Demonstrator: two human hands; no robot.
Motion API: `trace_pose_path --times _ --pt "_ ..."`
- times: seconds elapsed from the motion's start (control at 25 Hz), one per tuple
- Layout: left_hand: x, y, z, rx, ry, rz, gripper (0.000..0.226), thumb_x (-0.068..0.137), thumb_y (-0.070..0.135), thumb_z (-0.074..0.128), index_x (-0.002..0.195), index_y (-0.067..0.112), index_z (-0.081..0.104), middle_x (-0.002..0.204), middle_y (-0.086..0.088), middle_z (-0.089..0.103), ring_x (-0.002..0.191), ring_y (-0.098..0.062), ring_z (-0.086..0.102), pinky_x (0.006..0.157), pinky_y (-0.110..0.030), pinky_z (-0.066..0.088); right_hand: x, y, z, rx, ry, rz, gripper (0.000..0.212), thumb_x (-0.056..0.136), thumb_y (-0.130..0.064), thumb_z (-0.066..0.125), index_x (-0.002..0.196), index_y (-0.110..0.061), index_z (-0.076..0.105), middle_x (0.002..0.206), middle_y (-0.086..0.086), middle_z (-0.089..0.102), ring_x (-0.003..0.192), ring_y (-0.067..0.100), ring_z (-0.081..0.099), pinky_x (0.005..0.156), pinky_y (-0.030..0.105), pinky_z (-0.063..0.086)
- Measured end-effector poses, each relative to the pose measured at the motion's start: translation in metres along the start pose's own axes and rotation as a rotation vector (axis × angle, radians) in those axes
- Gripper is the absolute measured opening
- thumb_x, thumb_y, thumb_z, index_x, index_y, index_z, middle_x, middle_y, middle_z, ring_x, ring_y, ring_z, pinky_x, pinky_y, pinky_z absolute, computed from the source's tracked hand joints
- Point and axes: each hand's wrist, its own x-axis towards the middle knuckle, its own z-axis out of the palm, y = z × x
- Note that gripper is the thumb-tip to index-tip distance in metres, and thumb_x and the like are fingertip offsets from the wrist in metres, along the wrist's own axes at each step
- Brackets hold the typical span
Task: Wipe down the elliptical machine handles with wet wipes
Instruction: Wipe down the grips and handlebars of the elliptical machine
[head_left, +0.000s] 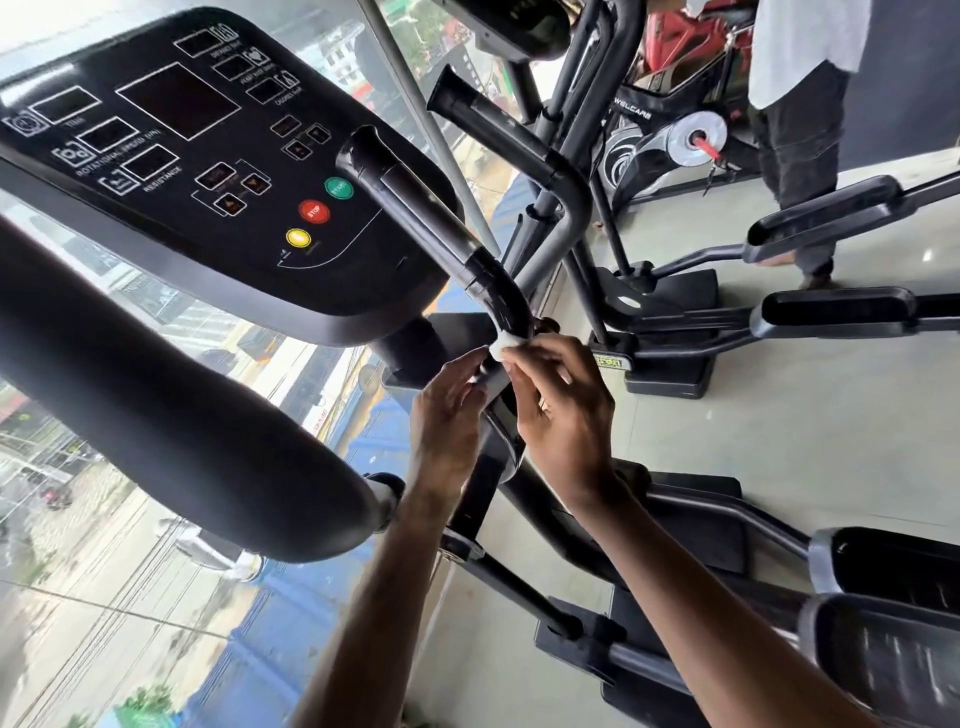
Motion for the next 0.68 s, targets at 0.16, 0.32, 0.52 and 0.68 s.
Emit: trace_pose_path --times 0.16,0.32,0.52,0.68 --pt "0.001 -0.001 -0.001 0.005 0.020 0.033 0.044 0.092 -0.008 0.058 0.121 0.021 0.072 0.114 0.009 0.075 0.107 -0.006 0.069 0.095 -0.027 0.054 0.007 -0.005 0.010 0.047 0.077 0.064 0.014 0.101 -0.009 0.069 0.109 -0.005 0.079 0.106 0.010 0.070 0.096 0.025 0.072 0.079 0.041 0.060" --pt "-0.002 0.002 0.002 -0.092 0.035 0.020 0.033 0.099 -0.007 0.052 0.122 0.006 0.072 0.118 -0.003 0.075 0.112 -0.010 0.068 0.095 -0.020 0.052 -0.018 0.000 0.014 0.120 0.084 0.157 0.010 0.098 -0.004 0.071 0.105 -0.003 0.078 0.107 0.008 0.068 0.097 0.020 0.070 0.082 0.030 0.060" --pt "0.001 -0.001 0.002 -0.164 0.030 0.005 0.026 0.100 0.025 0.056 0.114 0.016 0.076 0.118 -0.004 0.075 0.120 -0.022 0.066 0.105 -0.040 0.050 -0.042 -0.020 0.039 0.498 0.267 0.828 0.006 0.096 -0.007 0.072 0.102 -0.007 0.073 0.101 0.003 0.075 0.094 0.018 0.073 0.083 0.039 0.061" --pt "0.008 -0.009 0.001 -0.151 0.057 -0.023 0.024 0.101 0.025 0.058 0.111 0.017 0.078 0.117 -0.007 0.075 0.121 -0.026 0.066 0.113 -0.052 0.044 -0.055 -0.025 0.063 0.596 0.219 1.194 0.018 0.095 -0.010 0.071 0.089 -0.026 0.075 0.093 -0.003 0.079 0.091 0.010 0.074 0.088 0.037 0.059"
